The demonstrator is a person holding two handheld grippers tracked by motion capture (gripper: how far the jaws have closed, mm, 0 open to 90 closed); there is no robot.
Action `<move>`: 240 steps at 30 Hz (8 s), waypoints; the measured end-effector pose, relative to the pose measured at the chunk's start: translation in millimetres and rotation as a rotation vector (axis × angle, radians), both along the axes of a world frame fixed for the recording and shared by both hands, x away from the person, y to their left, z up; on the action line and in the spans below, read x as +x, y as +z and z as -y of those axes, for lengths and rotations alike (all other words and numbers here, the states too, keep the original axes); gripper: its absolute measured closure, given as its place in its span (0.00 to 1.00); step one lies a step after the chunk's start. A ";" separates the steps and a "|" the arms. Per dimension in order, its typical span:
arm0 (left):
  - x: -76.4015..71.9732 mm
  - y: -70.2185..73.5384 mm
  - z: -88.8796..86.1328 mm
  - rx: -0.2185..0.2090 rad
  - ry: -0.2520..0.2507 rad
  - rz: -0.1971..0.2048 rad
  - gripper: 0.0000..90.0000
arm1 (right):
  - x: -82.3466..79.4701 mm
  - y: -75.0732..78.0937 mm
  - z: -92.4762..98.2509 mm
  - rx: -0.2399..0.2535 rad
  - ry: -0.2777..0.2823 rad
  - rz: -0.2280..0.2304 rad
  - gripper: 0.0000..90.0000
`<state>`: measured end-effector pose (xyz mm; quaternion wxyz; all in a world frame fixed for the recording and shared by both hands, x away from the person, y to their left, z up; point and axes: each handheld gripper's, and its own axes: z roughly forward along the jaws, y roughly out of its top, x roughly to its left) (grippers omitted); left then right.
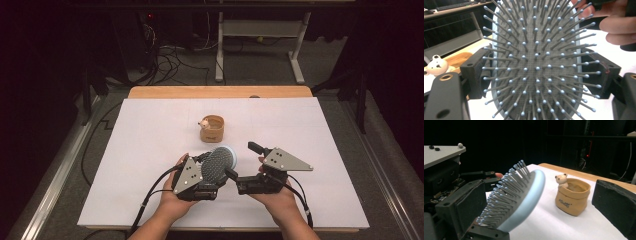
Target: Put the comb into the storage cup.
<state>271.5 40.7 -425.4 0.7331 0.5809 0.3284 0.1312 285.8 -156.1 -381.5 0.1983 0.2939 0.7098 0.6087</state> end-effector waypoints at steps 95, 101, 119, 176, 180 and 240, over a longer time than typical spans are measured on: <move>-6.1 -4.8 9.9 0.047 -0.001 0.017 0.23 | 8.2 -15.6 -10.2 0.149 0.095 -0.203 0.51; -6.9 -4.9 10.7 0.053 0.002 0.024 0.23 | 7.9 -15.4 -9.3 0.154 0.086 -0.209 0.55; -8.1 -6.1 12.7 0.070 0.015 0.047 0.23 | 8.5 -15.3 -7.0 0.164 0.077 -0.219 0.63; -5.7 -3.0 14.6 0.017 -0.007 0.008 0.10 | 4.1 -6.9 2.1 0.212 0.041 -0.170 0.68; -3.9 -3.5 14.2 0.011 -0.015 -0.005 0.07 | 4.1 -5.5 4.6 0.209 0.030 -0.159 0.68; 17.5 -21.2 -95.6 -0.097 0.175 -0.063 0.00 | 6.7 2.5 32.4 0.156 -0.057 -0.063 0.68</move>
